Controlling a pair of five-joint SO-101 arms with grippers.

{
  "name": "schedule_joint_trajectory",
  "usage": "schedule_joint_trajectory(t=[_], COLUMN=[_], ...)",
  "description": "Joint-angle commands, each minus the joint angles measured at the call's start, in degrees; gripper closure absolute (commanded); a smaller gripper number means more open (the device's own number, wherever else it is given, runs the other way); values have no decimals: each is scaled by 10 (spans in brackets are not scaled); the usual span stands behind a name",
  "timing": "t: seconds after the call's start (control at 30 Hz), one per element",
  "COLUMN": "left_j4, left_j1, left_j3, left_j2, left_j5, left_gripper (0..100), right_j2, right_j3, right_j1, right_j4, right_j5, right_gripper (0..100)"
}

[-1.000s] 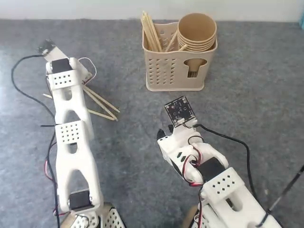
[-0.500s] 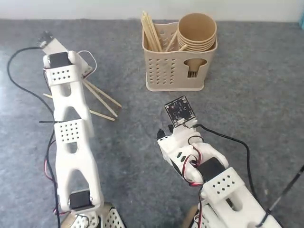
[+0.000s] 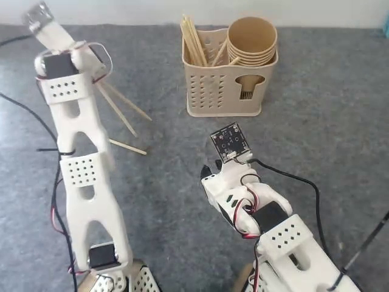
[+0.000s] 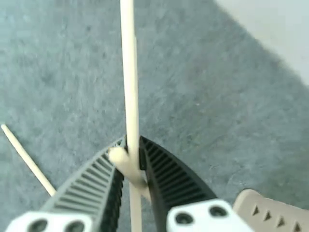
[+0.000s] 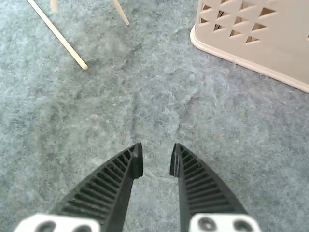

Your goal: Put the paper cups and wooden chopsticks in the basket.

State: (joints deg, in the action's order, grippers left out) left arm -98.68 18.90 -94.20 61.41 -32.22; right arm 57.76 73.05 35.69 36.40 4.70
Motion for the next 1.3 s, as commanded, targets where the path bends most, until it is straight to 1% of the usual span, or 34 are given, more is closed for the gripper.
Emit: schedule_joint_trajectory(t=[0.0,0.1,0.27,0.37,0.47,0.53,0.67,0.73,0.8,0.87,1.1,1.27], left_j4=[-25,-25,-25,-25,-25,-23,-14,18,76,164,537,777], left_j1=[-3,-10,-11,-19,-40,-59,-131,-177,-214,-238,-280,-282], left_j3=[-18,-18,-17,20,116,203,365,434,497,571,858,1017], left_j2=[-91,-134,-222,-287,-371,-441,-597,-666,-724,-769,-867,-905], left_j5=[25,56,79,88,98,99,100,100,100,100,103,164], left_gripper=[991,991,991,991,991,991,991,991,991,990,990,989], right_j2=[13,13,13,13,13,13,13,13,13,13,13,14], right_j3=[-5,-5,-5,-5,-5,-5,-5,-5,-5,-5,-5,-5], right_j1=[3,3,3,3,2,2,2,2,2,2,2,2], right_j4=[-12,-12,-12,-12,-12,-12,-12,-12,-12,-12,-12,-12], right_j5=[-11,-11,-11,-11,-11,-11,-11,-11,-11,-11,-11,-11], right_gripper=[883,883,883,883,883,883,883,883,883,883,883,883])
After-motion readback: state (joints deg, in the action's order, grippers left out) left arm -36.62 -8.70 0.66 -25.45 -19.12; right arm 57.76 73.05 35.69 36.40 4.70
